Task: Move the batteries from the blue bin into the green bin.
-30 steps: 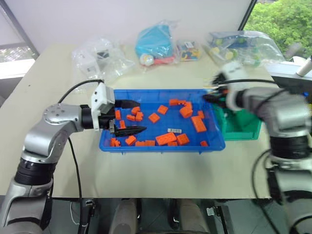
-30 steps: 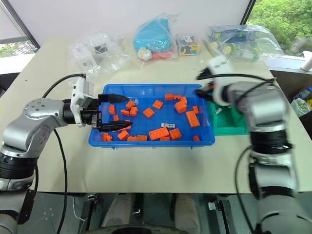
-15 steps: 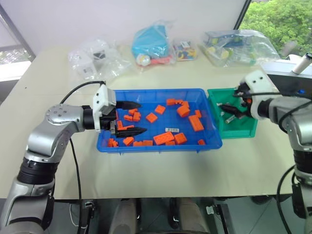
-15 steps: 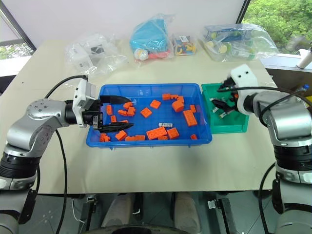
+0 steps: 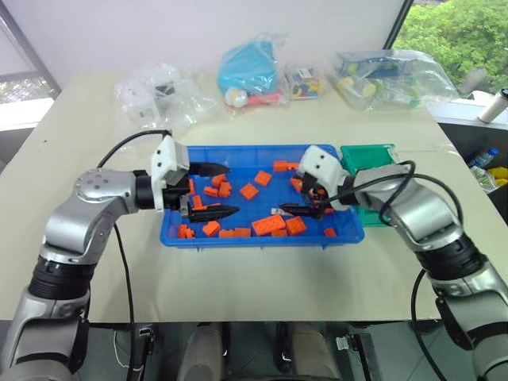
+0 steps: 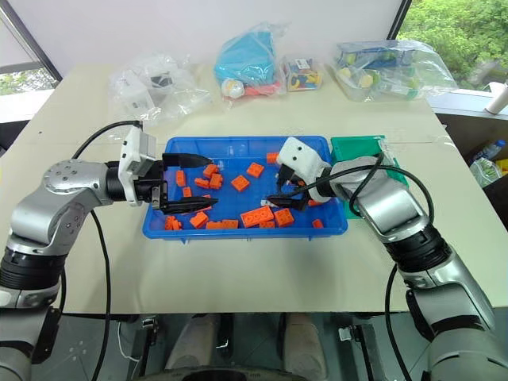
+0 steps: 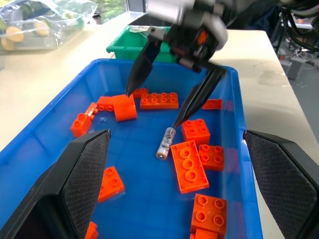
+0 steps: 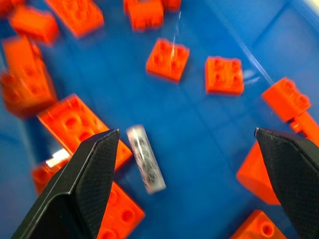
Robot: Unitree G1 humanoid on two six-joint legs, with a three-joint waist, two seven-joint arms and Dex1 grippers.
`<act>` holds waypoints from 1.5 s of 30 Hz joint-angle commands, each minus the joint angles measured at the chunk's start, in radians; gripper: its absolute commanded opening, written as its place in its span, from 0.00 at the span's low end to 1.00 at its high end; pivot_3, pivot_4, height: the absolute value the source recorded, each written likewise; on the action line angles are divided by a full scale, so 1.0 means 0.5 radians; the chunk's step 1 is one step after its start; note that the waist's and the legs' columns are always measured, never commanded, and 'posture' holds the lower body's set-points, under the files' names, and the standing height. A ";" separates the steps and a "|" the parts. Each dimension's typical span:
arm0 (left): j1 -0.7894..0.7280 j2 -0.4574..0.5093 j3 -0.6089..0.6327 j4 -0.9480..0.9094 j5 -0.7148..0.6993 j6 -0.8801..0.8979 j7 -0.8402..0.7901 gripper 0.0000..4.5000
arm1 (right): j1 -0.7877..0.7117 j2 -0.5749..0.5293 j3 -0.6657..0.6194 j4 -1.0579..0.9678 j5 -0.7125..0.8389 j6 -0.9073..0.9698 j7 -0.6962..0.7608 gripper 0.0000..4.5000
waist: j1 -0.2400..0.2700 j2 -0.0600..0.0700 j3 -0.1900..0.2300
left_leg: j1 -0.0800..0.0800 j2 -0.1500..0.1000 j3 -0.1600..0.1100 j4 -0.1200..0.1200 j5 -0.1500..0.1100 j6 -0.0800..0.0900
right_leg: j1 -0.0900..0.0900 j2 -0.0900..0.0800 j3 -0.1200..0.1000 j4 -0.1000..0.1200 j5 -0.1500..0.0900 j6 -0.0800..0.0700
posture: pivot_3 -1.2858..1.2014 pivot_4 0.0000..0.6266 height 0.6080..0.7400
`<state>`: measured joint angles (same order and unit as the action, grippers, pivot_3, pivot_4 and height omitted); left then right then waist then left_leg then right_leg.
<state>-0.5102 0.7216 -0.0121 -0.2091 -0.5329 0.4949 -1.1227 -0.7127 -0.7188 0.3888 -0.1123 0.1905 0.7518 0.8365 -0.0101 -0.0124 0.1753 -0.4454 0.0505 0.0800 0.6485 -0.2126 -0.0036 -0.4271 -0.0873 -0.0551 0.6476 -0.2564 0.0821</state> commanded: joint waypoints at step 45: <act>0.181 0.084 0.208 -0.127 -0.096 0.048 0.173 1.00 | 0.264 -0.277 -0.903 -0.041 -0.294 0.318 -0.171 0.01 | 0.030 -0.001 -0.001 | 0.003 0.000 0.001 -0.001 0.000 -0.001 | 0.001 0.000 0.000 0.002 0.000 0.000 | 0.52 0.24 0.97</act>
<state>-0.4131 0.7615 0.0605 -0.2421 -0.5631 0.5206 -1.0439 -0.6044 -0.8449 -0.0138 -0.0753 0.0262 0.8864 0.7634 0.0050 -0.0127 0.1750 -0.4440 0.0506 0.0806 0.6479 -0.2125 -0.0039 -0.4268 -0.0875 -0.0552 0.6485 -0.2564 0.0822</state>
